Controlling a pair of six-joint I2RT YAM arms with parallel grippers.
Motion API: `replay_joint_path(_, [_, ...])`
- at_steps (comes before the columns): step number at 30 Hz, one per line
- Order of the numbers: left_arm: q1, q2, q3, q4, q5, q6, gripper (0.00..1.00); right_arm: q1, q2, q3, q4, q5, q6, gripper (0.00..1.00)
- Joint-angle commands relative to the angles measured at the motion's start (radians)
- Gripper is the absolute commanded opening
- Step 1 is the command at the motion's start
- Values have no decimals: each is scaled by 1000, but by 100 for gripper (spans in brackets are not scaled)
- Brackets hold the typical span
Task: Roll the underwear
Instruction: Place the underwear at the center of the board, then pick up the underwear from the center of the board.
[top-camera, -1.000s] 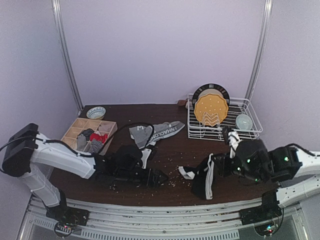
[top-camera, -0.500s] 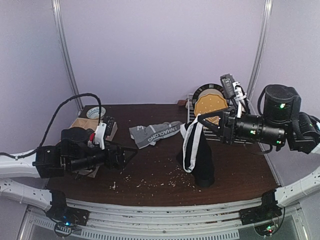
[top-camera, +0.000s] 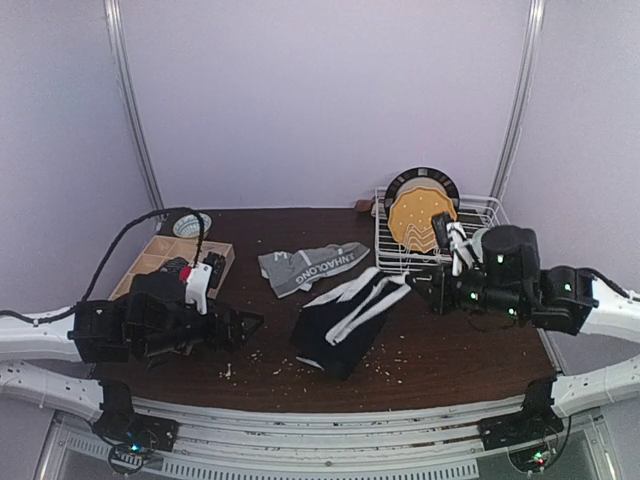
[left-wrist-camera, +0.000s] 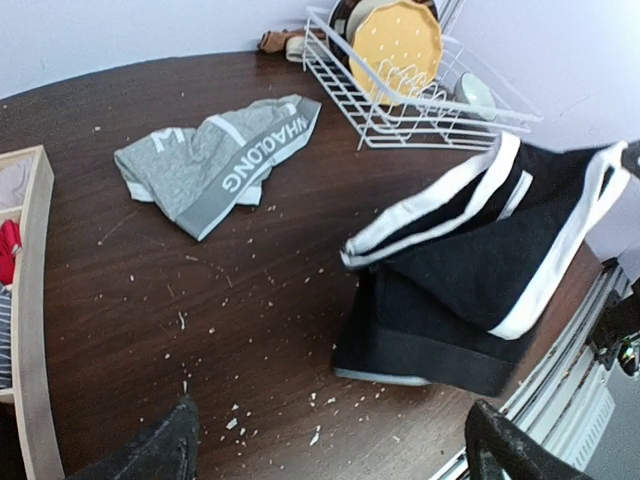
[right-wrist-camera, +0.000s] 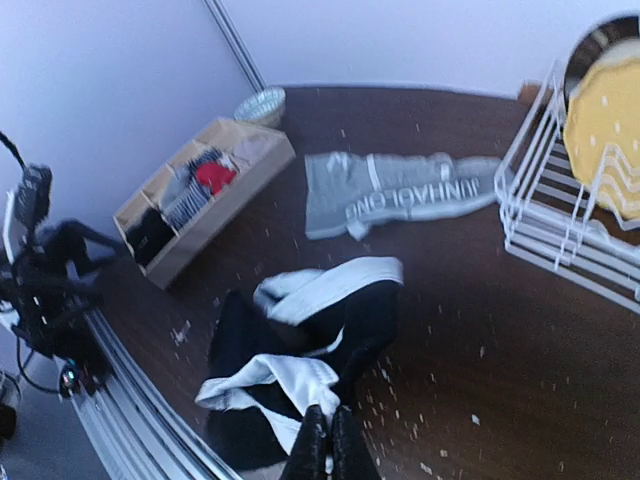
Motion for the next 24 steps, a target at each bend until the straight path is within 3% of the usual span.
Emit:
replay_joint_path(1, [4,67,-52,68,-1,-20,90,-1,-160,-279,-54,85,147,0])
replay_joint_path(4, [5,145,-57,111,19,-23,90,-6,-255,-377,-147,181,238,2])
replay_joint_path(7, [5,225,-36,131,39,-24,90,-5,-327,-408,-163,166,253,51])
replay_joint_path(8, [5,247,-30,137,46,-25,90,-2,-325,-397,-170,156,250,60])
replay_joint_path(11, [5,304,-17,153,51,-32,90,44,-239,-327,-200,164,231,73])
replay_joint_path(14, [8,343,-13,176,54,-45,90,129,-77,-238,-185,234,203,76])
replay_joint_path(17, [40,393,8,186,93,-58,90,139,127,-138,-123,223,153,74])
replay_joint_path(21, [163,483,14,255,296,-119,85,136,453,78,-101,195,67,72])
replay_joint_path(24, [207,573,65,266,370,-141,84,137,645,232,-166,162,37,71])
